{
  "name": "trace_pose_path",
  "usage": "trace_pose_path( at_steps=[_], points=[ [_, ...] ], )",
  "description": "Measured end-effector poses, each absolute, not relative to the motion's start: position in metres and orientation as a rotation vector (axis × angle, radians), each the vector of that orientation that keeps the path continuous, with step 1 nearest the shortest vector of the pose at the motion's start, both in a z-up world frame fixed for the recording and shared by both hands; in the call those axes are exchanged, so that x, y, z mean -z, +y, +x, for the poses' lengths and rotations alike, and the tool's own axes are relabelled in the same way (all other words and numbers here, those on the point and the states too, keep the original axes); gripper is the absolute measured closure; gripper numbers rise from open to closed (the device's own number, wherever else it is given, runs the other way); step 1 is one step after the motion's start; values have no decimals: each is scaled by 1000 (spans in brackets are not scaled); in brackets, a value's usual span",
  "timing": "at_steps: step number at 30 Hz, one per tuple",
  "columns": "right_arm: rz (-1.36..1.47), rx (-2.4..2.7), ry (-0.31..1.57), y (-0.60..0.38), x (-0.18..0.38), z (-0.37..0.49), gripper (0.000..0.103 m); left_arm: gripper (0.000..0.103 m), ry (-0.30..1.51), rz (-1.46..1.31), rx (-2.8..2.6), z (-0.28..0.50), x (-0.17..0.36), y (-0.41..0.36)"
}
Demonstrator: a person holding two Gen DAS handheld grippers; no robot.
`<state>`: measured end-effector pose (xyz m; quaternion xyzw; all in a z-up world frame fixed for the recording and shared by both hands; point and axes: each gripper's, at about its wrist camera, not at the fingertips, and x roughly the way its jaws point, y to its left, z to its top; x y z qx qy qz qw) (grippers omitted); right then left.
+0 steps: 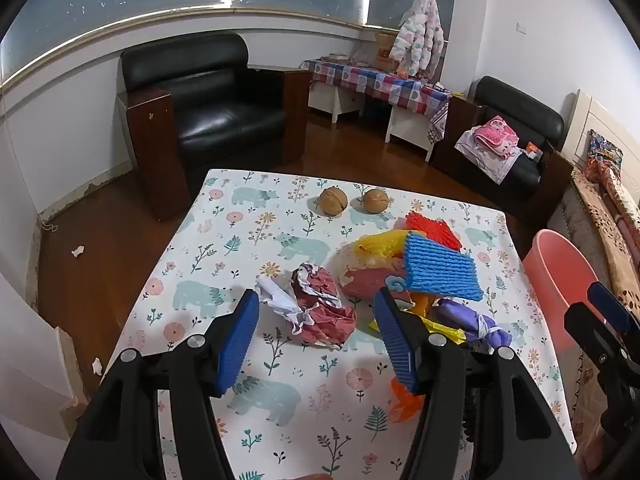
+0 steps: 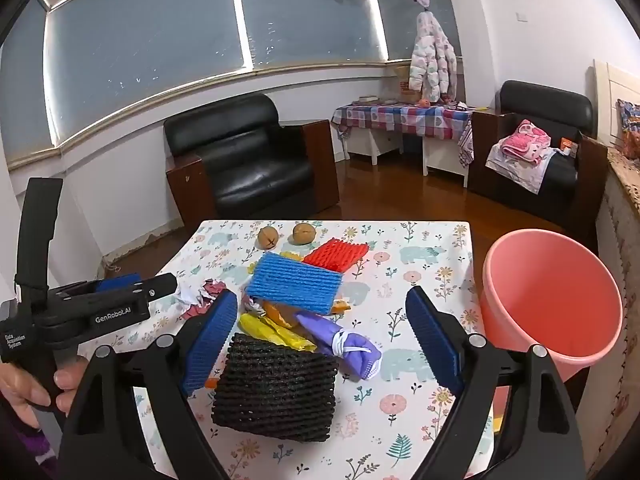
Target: Collect trash
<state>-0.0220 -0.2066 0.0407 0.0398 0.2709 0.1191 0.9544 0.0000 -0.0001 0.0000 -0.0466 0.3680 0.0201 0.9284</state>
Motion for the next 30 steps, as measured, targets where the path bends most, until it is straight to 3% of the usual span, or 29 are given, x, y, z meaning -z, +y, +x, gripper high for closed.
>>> trace_pose_path(
  at_steps=[30],
  points=[
    [126,-220,558,-209,-33,-23,16,44,744,-102,-38,-1,-4,-5]
  ],
)
